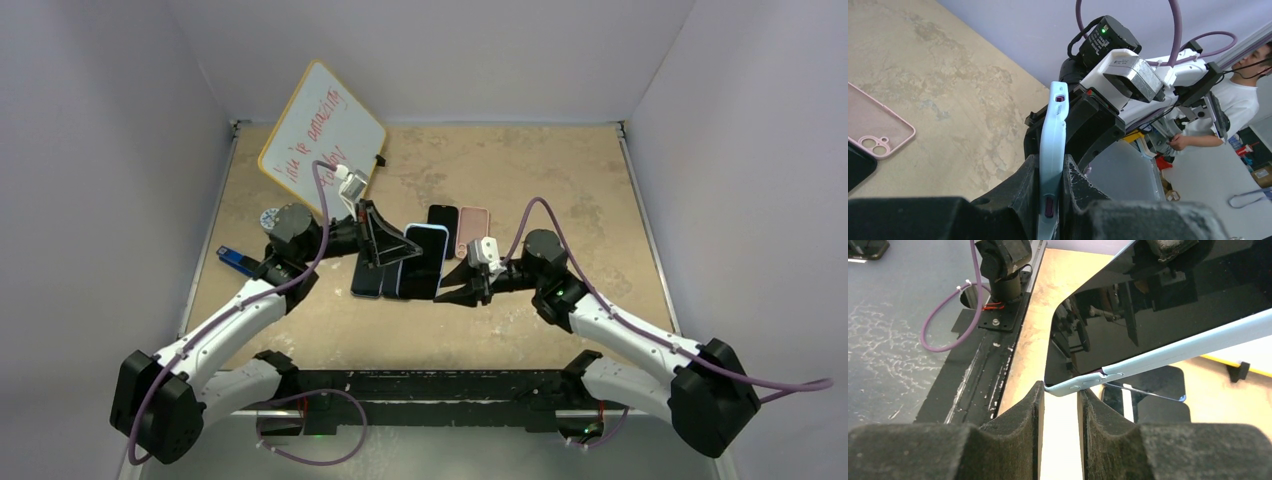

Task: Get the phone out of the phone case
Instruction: Remove the phone case from the phone.

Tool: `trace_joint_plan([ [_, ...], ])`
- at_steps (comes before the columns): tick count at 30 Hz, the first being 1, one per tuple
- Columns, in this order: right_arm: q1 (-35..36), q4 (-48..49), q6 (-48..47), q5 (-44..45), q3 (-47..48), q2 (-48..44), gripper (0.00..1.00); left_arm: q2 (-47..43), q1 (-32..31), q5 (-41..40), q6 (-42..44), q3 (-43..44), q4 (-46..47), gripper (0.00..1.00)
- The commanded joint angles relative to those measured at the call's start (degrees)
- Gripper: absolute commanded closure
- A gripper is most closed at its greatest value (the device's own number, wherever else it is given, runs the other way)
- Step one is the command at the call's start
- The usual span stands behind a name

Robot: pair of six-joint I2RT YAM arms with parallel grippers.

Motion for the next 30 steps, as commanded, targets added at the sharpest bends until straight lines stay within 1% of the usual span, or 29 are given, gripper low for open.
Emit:
trace_joint_plan([
  [1, 0.6, -2.6, -7.9, 1.3, 2.8, 0.2, 1.00, -0.1, 0.2, 0.9, -11.0, -0.5, 14.8, 1.00],
  [6, 0.7, -2.6, -9.5, 3.2, 3.5, 0.9, 1.00, 0.5, 0.2, 1.4, -14.8, -2.1, 19.1, 1.00],
  [17, 0.8, -0.5, -10.2, 8.6, 4.6, 2.4, 1.00, -0.3, 0.2, 1.7, -17.1, -3.6, 21.3, 1.00],
  [20, 0.8, 0.2, -10.0, 8.9, 5.4, 3.1, 1.00, -0.3, 0.1, 1.5, -17.6, -4.0, 21.8, 1.00],
  [24, 0.8, 5.8, -4.8, 12.4, 4.2, 3.8, 1.00, -0.2, 0.1, 1.7, -18.4, -4.5, 23.1, 1.00],
  [30, 0.8, 16.7, 6.7, 10.7, -0.1, 3.0, 1.00, -0.4, 0.1, 1.1, -17.3, -5.5, 22.6, 1.00],
])
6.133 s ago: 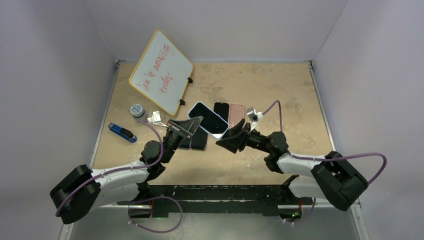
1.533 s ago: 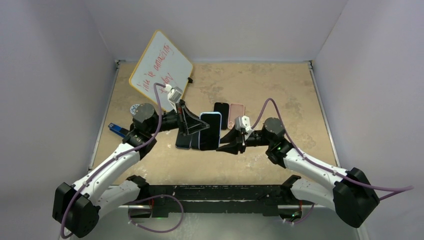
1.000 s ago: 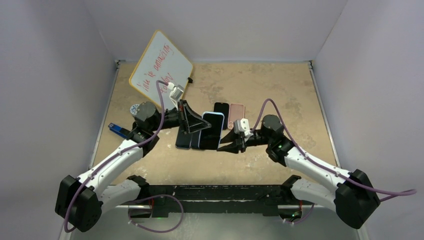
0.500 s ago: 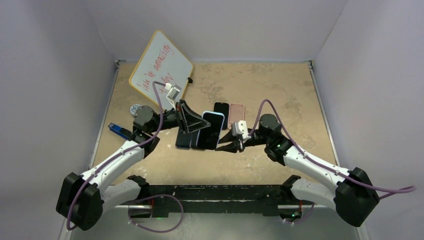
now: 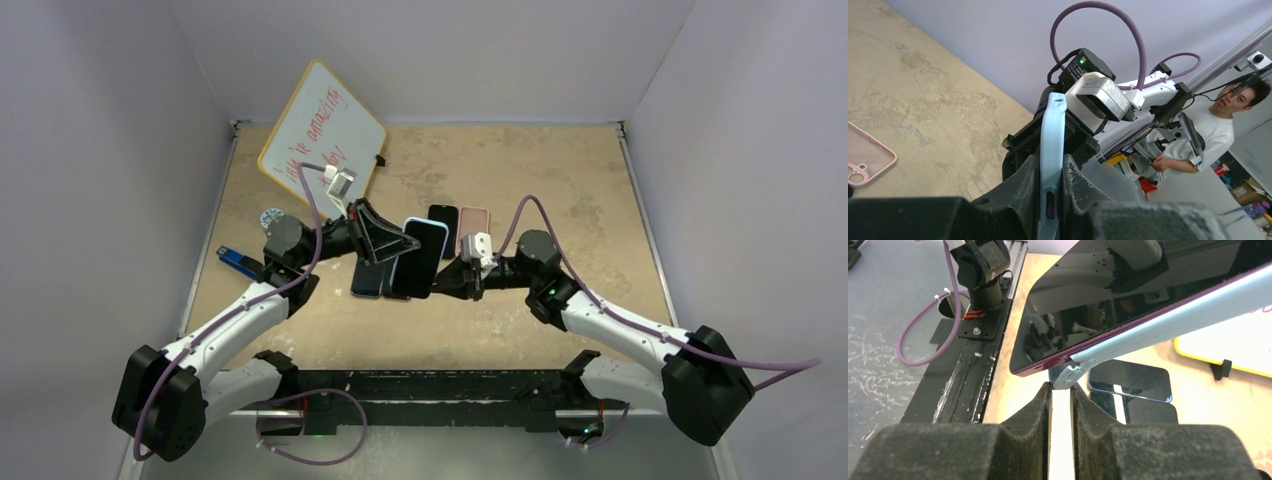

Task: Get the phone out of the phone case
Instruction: Remove the phone case from the phone.

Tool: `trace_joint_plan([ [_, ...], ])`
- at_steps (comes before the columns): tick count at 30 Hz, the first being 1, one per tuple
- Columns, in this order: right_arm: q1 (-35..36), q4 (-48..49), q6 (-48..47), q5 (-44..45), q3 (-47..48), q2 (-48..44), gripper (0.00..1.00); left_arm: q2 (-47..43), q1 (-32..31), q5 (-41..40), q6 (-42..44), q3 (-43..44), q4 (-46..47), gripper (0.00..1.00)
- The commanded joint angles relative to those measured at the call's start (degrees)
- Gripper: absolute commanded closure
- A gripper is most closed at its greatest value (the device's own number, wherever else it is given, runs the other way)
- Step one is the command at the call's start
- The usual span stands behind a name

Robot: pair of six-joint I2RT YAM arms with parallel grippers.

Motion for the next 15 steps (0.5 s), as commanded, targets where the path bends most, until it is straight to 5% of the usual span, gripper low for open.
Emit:
trace_joint_plan([
  [1, -0.4, 15.8, 10.9, 5.5, -2.6, -1.0, 0.99, -1.5, -0.9, 1.9, -5.4, -0.9, 4.5, 1.00],
  [15, -0.4, 42.0, 37.8, 13.1, -6.8, 2.1, 0.92, 0.9, -1.0, -1.3, -7.1, -7.0, 10.5, 1.00],
])
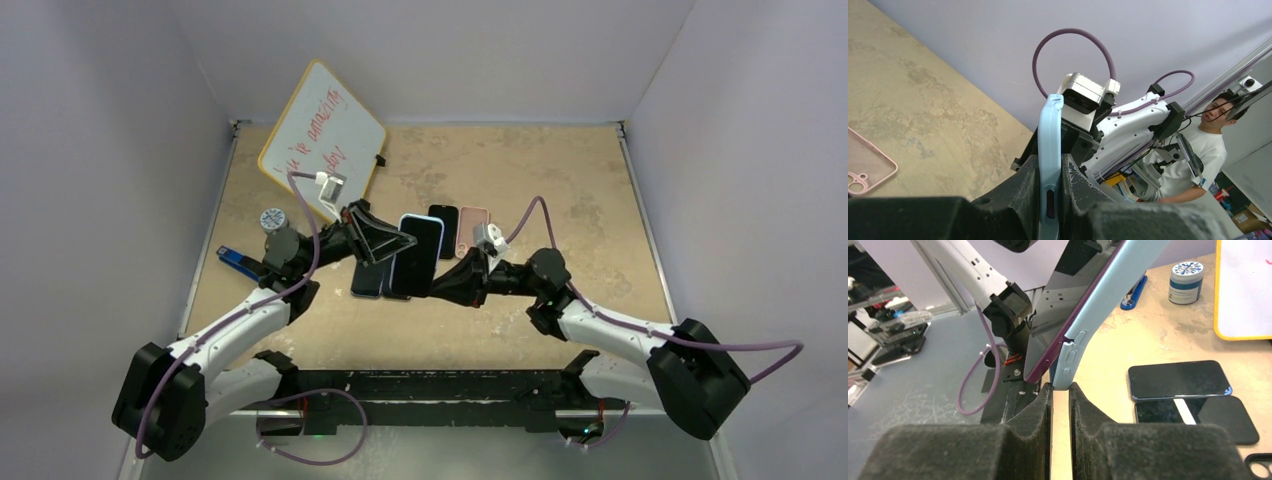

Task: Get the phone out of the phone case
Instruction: Remove the phone case from the phone.

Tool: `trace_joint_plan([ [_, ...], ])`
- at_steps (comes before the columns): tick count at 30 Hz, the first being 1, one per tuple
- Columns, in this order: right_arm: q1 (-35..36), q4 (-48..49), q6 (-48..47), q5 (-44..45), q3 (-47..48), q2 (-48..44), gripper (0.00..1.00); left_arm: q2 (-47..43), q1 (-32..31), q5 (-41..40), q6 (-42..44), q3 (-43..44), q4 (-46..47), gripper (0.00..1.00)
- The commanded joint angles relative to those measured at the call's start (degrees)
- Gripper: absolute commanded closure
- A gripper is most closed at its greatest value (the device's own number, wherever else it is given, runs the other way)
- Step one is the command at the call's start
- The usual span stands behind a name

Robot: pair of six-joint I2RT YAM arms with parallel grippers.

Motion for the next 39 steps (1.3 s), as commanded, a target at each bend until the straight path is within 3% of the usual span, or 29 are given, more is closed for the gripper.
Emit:
trace_joint_plan([
  [1, -0.4, 19.0, 10.0, 9.3, 2.1, 1.9, 0.91, 0.9, -1.1, 2.7, -4.1, -3.2, 3.7, 1.00],
  [8, -0.4, 21.7, 15.2, 11.5, 3.6, 4.8, 0.90, 1.1, -3.4, 0.7, -2.9, -5.1, 4.1, 1.00],
  [15, -0.4, 19.8, 18.2, 15.7, 5.2, 5.1, 0.82, 1.6, -6.9, -4.1, 3.0, -6.3, -2.0, 1.00],
  [21, -0.5, 22.8, 20.8, 20.8, 3.1, 5.4, 0.81, 4.0, -9.9, -6.9, 2.1, -8.5, 2.1, 1.00],
  [27, -0.5, 27.4, 22.8, 20.4, 2.0, 6.2, 0.81, 6.7, -10.7, -8.2, 0.1, -10.8, 7.6, 1.00],
  [39, -0.5, 31.1, 24.6, 19.4, 1.2, 7.0, 0.84, 13.2, -12.5, -14.4, 1.1, -12.4, 5.8, 1.00],
])
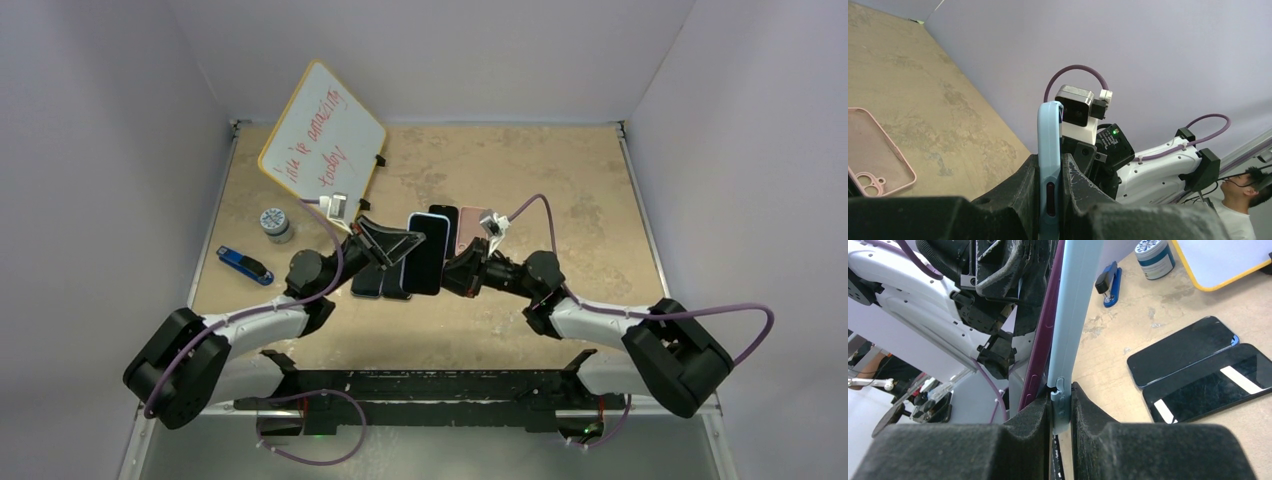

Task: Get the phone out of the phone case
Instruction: Remove the phone case from the phone.

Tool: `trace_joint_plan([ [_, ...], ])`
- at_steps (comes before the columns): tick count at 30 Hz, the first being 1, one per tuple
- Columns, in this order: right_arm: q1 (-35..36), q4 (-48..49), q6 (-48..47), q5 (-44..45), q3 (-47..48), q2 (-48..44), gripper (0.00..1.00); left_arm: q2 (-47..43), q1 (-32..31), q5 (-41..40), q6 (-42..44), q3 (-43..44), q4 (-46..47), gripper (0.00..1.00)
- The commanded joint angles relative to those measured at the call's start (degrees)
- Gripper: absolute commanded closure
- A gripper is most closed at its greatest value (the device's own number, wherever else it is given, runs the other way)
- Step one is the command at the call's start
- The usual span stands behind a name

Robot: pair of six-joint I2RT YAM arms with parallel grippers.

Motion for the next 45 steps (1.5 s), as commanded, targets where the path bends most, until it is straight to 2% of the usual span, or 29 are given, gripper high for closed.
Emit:
trace_joint_plan([
  [1, 0.0, 20.3, 2.7, 6.8, 3.7, -0.9, 0.86, 5.1, -3.9, 7.5, 1.2, -2.9, -10.1, 1.00],
  [5, -0.1, 19.6, 3.0, 5.7, 3.5, -1.0, 0.98, 6.3, -3.9, 5.9, 3.0, -2.0, -13.5, 1.00],
  [7, -0.1, 17.8, 3.0, 6.1, 3.0, -1.4, 1.00, 5.8, -3.9, 4.0, 5.1, -0.8, -18.2, 0.99],
  [13, -0.2, 6.2, 1.0, 10.2, 0.3, -4.0, 1.00, 2.8, -3.8, -4.3, 12.1, 3.7, -35.1, 0.75],
  [19, -0.2, -8.7, 0.1, 13.1, -0.6, -8.2, 1.00, 1.5, -3.8, -12.5, 18.7, 9.5, -48.8, 0.45],
  [24, -0.2, -19.7, -2.6, 15.0, -0.8, -12.3, 1.00, -0.2, -3.9, -18.6, 23.5, 13.7, -57.4, 0.33],
  [29, -0.2, -28.2, -3.2, 20.3, -0.8, -15.9, 1.00, -2.8, -6.6, -26.3, 27.8, 18.4, -64.9, 0.29],
  [36, -0.2, -36.8, 0.2, 26.9, 1.1, -17.1, 1.00, 1.0, -20.7, -45.5, 34.8, 29.1, -77.2, 0.28],
  [45, -0.2, -40.8, 6.4, 27.4, 2.6, -14.4, 1.00, 5.4, -33.6, -61.2, 42.9, 35.3, -79.9, 0.28],
])
